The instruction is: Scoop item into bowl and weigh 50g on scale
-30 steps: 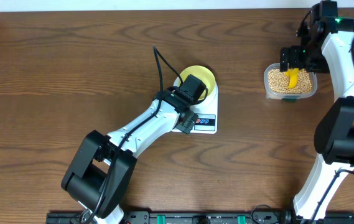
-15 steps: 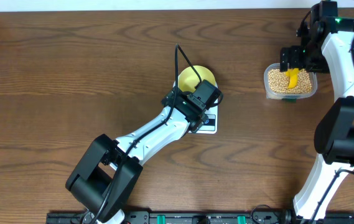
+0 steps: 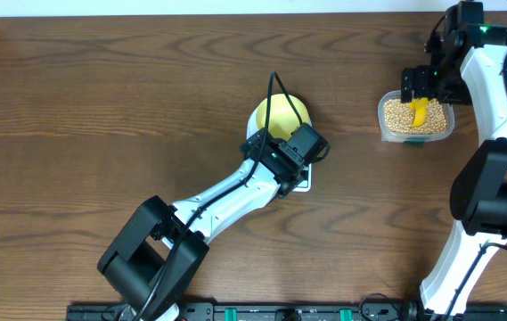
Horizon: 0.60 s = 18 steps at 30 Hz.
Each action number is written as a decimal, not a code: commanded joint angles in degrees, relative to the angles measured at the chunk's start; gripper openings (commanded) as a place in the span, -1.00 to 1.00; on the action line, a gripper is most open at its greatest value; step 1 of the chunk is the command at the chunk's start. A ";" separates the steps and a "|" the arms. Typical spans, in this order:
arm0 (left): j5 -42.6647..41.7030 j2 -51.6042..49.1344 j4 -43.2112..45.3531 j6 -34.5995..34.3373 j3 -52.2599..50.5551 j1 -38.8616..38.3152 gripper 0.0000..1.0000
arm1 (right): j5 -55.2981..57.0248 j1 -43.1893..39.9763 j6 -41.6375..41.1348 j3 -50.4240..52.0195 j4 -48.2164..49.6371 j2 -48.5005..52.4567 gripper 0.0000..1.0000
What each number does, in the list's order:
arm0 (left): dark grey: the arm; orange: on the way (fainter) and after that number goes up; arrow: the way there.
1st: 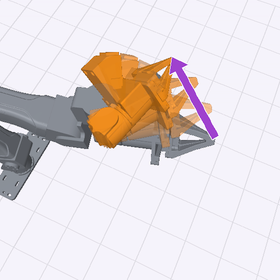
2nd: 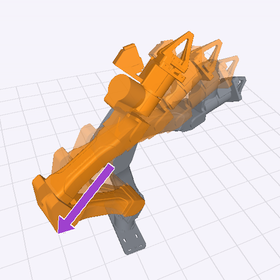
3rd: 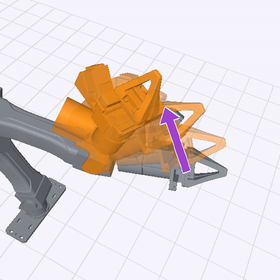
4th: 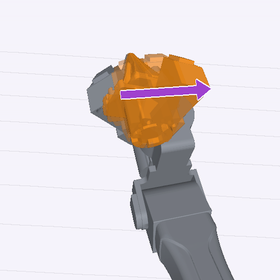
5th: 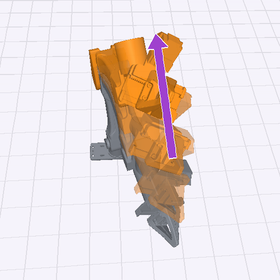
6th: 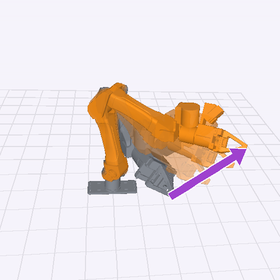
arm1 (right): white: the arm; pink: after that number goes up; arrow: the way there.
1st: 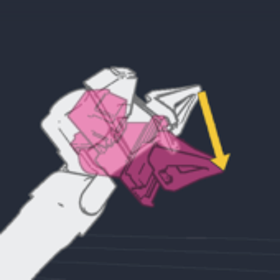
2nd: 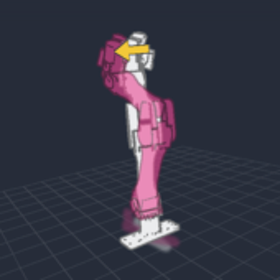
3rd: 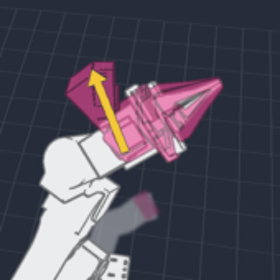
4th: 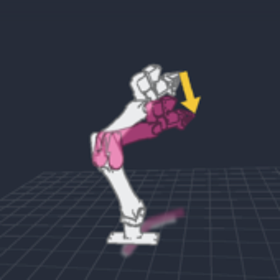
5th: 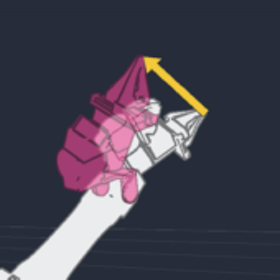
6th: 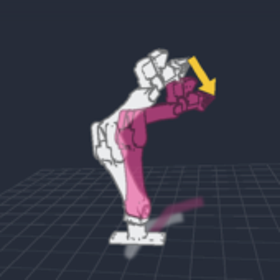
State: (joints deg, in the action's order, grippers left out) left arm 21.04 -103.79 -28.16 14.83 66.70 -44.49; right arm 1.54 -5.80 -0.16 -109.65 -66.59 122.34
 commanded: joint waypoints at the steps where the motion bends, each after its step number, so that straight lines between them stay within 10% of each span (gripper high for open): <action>1: -1.55 0.15 -0.92 1.05 0.72 -0.33 0.96 | 0.26 -0.11 -0.17 0.37 -0.04 0.26 0.98; 18: -4.26 -1.73 -0.87 6.62 0.72 0.44 0.96 | 0.26 -0.11 -0.20 0.37 -0.04 0.26 0.99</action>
State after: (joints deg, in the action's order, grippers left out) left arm 17.02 -103.85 -29.08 19.62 66.70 -44.51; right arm 1.54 -5.80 -0.16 -109.65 -66.59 122.34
